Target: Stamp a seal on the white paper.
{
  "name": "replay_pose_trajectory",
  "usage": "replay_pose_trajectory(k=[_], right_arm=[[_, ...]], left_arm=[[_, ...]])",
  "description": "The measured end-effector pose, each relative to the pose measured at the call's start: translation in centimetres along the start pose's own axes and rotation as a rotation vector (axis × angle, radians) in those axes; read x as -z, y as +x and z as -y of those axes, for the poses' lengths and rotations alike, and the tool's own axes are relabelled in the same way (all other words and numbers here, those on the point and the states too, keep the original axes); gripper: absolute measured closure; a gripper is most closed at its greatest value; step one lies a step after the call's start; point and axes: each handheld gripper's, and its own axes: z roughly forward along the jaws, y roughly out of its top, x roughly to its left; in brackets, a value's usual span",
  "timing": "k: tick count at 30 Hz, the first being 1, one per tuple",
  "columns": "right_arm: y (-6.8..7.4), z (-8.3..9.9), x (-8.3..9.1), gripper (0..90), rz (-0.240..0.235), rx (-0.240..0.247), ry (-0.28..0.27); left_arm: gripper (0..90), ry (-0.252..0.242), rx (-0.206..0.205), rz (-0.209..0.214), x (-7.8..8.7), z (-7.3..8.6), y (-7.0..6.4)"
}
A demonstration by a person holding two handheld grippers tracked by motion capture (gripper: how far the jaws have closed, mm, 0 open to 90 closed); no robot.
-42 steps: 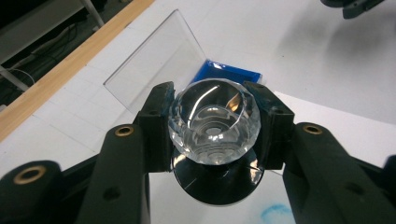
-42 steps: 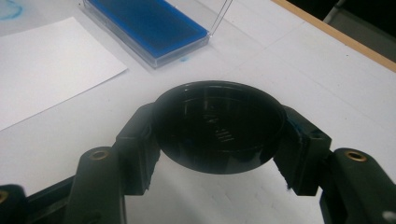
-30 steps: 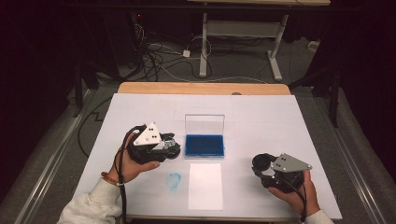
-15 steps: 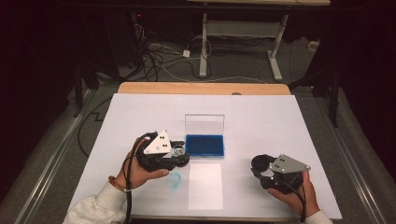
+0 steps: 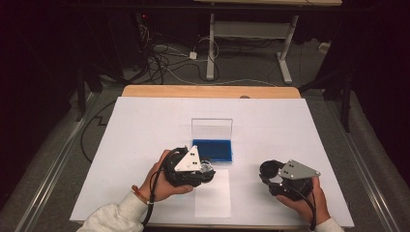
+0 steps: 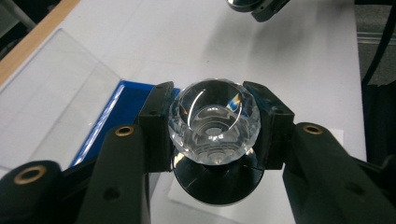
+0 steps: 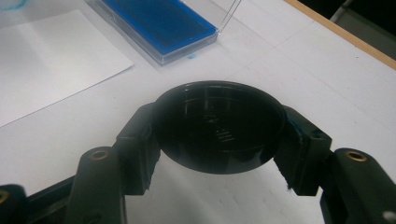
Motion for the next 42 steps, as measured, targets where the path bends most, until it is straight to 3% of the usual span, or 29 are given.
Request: replay_pose_trajectory(k=[9, 21, 25, 42], right_arm=[[0.0, 0.1, -0.1, 38.8, 0.002, 0.006, 0.009], [0.2, 0.1, -0.3, 38.8, -0.001, 0.012, 0.023], [0.2, 0.1, -0.4, 38.8, -0.003, 0.013, 0.024], [0.2, 0.1, -0.4, 38.8, -0.004, 0.018, 0.033]], left_arm=[[54.6, 0.032, 0.002, 0.04, -2.5, 0.3, -0.6], [54.6, 0.07, 0.0, 0.092, -4.4, 0.7, -1.3], [54.6, 0.092, -0.008, 0.075, -4.8, 1.0, -1.3], [54.6, 0.14, -0.003, 0.09, -5.4, 2.1, -1.7]])
